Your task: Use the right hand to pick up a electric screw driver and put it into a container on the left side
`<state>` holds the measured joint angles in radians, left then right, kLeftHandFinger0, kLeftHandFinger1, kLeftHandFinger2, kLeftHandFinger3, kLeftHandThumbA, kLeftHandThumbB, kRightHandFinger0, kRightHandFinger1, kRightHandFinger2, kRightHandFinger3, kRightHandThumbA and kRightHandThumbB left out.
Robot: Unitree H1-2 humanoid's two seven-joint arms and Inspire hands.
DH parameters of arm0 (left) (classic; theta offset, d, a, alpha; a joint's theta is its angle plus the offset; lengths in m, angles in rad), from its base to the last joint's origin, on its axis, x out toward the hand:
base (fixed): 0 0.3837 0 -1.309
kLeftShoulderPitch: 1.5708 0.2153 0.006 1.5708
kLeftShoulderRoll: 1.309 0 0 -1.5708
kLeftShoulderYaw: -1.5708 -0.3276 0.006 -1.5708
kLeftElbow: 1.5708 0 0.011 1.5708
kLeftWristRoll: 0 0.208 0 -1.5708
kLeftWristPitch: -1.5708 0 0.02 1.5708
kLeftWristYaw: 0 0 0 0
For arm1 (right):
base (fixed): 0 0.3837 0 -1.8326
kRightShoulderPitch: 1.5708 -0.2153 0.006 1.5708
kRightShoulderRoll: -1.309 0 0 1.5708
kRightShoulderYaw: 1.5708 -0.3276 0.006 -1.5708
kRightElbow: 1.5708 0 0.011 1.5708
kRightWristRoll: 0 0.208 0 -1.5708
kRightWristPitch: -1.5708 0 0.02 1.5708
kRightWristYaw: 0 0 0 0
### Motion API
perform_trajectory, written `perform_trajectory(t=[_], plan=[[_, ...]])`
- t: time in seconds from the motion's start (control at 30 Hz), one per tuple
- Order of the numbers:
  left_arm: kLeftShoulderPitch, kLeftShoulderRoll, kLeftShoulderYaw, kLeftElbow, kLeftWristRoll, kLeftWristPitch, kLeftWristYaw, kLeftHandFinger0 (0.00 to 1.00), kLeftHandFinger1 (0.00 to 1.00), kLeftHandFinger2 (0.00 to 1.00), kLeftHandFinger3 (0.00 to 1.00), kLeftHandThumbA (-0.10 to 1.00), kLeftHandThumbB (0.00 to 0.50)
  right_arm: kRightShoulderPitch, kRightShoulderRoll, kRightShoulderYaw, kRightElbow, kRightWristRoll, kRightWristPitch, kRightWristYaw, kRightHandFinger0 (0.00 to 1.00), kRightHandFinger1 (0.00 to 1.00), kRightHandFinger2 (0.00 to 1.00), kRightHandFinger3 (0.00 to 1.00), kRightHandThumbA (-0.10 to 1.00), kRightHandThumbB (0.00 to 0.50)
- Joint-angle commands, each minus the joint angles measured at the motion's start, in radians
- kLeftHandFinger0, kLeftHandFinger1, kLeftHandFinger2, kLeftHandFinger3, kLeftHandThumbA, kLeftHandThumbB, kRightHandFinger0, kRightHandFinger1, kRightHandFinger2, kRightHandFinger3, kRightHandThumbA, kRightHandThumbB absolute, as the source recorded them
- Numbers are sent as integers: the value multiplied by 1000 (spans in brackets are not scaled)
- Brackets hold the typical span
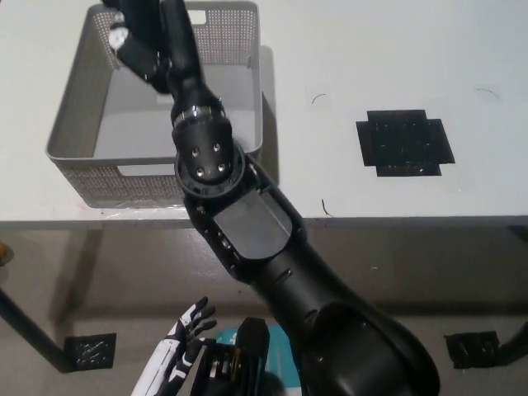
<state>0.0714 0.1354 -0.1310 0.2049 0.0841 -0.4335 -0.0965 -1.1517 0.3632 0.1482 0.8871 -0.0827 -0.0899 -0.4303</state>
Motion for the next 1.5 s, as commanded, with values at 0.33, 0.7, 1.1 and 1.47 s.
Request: perform_trajectory(t=[0.33,0.7,1.1,1.47], plan=[[-10,23,-16,-37,-2,-30,-41,777,767,799,1000,961,296,-55,-21,-77,247,11,-142,-18,0,228,660,651,-100,122],[-19,33,-28,-55,17,-21,-49,797,705,720,1000,966,281,-58,-35,-114,330,20,-233,-73,0,262,660,546,-100,163],[-32,36,-36,-46,13,-35,-67,775,675,673,1000,964,245,-29,-60,-100,288,8,-288,53,949,1000,1000,1000,397,234],[-40,41,-36,-45,10,-36,-82,748,658,658,1000,963,240,-1,-67,-109,254,29,-295,73,871,1000,1000,1000,506,156]])
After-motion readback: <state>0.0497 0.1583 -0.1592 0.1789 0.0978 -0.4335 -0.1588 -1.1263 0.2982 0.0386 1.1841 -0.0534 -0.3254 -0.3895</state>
